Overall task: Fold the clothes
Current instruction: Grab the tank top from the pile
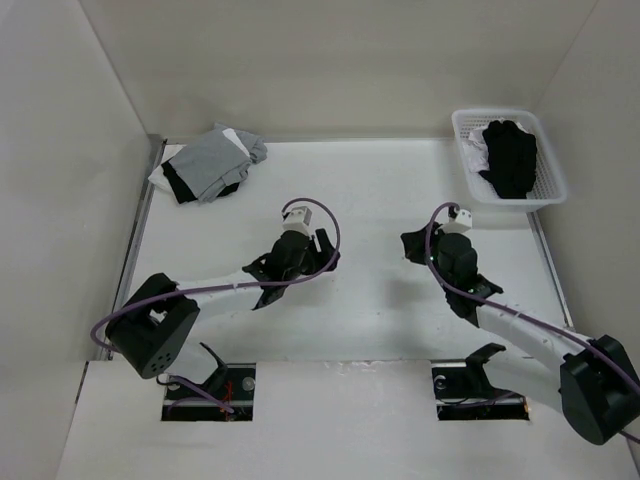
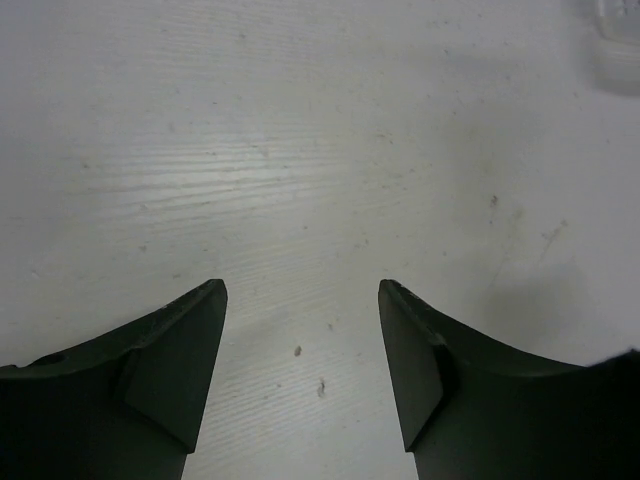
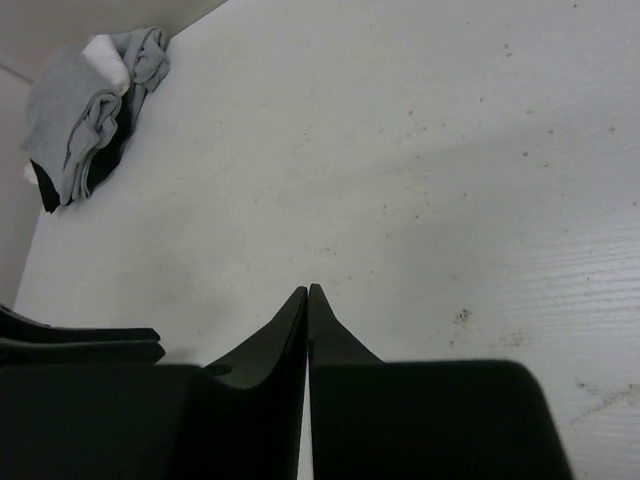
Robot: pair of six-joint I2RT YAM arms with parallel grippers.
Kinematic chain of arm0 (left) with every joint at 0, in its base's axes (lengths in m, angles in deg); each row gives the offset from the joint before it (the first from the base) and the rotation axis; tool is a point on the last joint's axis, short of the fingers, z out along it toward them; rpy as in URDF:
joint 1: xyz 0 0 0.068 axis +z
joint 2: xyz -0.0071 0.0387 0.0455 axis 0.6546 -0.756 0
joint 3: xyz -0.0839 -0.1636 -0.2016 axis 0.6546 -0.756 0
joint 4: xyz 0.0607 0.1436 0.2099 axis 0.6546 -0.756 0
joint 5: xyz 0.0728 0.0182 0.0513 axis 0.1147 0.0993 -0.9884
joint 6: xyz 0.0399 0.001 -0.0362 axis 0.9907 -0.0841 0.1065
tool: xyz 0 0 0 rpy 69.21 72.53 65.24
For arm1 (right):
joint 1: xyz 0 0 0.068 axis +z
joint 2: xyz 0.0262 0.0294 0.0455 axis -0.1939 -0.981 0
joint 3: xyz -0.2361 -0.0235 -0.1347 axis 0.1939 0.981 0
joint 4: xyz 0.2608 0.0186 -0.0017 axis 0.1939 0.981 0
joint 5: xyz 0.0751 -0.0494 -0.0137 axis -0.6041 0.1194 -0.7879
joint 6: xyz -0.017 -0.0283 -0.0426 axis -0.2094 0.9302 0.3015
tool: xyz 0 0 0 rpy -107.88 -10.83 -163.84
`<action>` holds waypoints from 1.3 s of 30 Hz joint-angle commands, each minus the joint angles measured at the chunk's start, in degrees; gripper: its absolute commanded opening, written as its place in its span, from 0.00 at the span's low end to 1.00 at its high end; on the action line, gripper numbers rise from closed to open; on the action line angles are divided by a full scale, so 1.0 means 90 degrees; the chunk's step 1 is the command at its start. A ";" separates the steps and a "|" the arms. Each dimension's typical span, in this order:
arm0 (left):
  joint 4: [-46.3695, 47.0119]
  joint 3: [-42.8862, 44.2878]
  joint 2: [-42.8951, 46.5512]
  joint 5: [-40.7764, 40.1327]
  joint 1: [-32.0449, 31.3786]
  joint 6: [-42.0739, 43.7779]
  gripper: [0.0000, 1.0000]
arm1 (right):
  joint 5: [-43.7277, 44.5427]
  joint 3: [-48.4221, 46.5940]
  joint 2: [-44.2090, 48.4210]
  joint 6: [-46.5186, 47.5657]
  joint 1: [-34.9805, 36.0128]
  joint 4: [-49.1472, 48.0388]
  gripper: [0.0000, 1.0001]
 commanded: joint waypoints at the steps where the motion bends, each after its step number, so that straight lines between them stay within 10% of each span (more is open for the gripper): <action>1: 0.0654 -0.0059 0.0084 0.0310 -0.0281 0.0073 0.62 | 0.0408 -0.0621 -0.0264 0.0231 0.0122 0.0307 0.05; 9: 0.1550 -0.0419 0.0113 0.0408 -0.0867 0.0268 0.58 | 0.1102 -0.1773 -0.0323 0.0445 -0.0208 0.1294 0.28; 16: 0.1934 -0.0655 0.0183 0.0457 -0.0966 0.0356 0.25 | 0.1044 -0.3784 -0.1990 0.0465 -0.2678 0.1765 0.00; 26: 0.2226 -0.0811 0.0026 0.0632 -0.0624 0.0181 0.42 | 0.0878 -0.7434 -0.5837 0.0738 -0.4310 0.2485 0.42; 39: 0.2598 -0.0879 -0.0247 0.1023 -0.0175 -0.0034 0.45 | 0.0878 -1.0015 -0.8310 0.0456 -0.5209 0.3189 0.51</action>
